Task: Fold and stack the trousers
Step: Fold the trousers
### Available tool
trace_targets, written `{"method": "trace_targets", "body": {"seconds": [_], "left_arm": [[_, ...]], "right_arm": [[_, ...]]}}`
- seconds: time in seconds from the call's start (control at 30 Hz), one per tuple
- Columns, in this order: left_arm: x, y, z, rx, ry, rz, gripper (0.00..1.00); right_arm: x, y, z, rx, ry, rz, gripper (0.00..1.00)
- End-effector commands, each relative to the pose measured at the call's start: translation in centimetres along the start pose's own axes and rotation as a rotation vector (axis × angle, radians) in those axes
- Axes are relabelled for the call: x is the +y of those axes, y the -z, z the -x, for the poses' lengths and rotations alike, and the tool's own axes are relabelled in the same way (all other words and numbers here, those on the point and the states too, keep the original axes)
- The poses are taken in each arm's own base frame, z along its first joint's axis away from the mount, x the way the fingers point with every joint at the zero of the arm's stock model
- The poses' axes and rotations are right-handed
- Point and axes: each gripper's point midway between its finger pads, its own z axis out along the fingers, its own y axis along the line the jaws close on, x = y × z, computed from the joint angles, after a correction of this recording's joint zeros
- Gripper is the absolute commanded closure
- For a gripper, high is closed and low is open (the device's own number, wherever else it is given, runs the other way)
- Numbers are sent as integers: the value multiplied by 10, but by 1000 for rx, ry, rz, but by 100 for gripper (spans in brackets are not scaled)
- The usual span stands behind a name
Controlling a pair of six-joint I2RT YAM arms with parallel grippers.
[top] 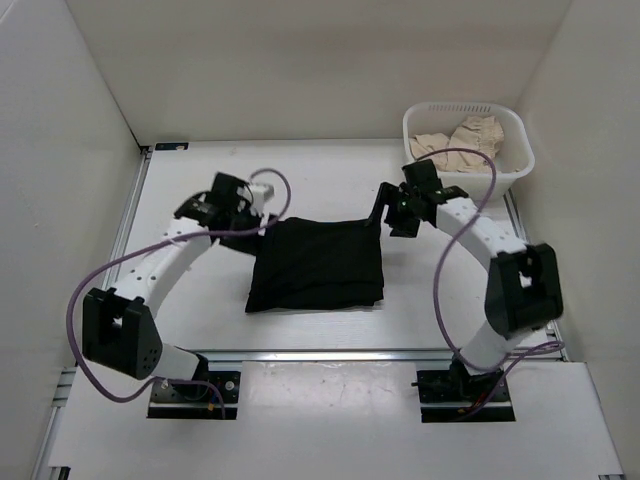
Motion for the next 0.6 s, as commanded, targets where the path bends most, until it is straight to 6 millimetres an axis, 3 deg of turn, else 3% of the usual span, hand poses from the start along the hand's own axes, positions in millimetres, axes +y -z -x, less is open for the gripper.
{"method": "trace_targets", "body": {"seconds": [0.0, 0.03, 0.07, 0.1, 0.13, 0.17, 0.2, 0.23, 0.27, 0.33, 0.47, 0.5, 0.57], "left_arm": [[-9, 13, 36, -62, 68, -176, 7], [3, 16, 55, -101, 99, -186, 7], [12, 10, 62, -94, 118, -178, 7], [23, -13, 61, -35, 153, -176, 7], [34, -23, 65, -20, 179, -168, 7], [38, -27, 80, -33, 174, -167, 7], [45, -37, 84, -20, 188, -165, 7], [51, -59, 80, 32, 206, -169, 7], [52, -63, 90, 21, 203, -178, 7], [50, -84, 88, 62, 206, -195, 7], [45, -100, 92, 82, 207, -239, 7], [42, -98, 97, 70, 204, -258, 10], [38, -102, 94, 82, 200, -262, 26]], "right_arm": [[-14, 37, -36, 22, 55, -34, 20], [-12, 48, -39, -8, 47, -16, 20], [-15, 50, -48, -6, 33, -7, 22], [-27, 45, -71, 34, -6, -15, 24], [-24, 51, -76, 23, -14, 18, 26], [-21, 50, -81, 19, -25, 50, 27], [-25, 45, -102, 65, -38, 67, 29], [-23, 48, -105, 59, -55, 90, 32], [-20, 48, -109, 57, -56, 111, 32], [-21, 47, -122, 68, -76, 122, 32], [-24, 42, -134, 83, -108, 134, 31], [-21, 41, -133, 78, -104, 153, 31], [-17, 38, -142, 100, -136, 185, 30]]}}
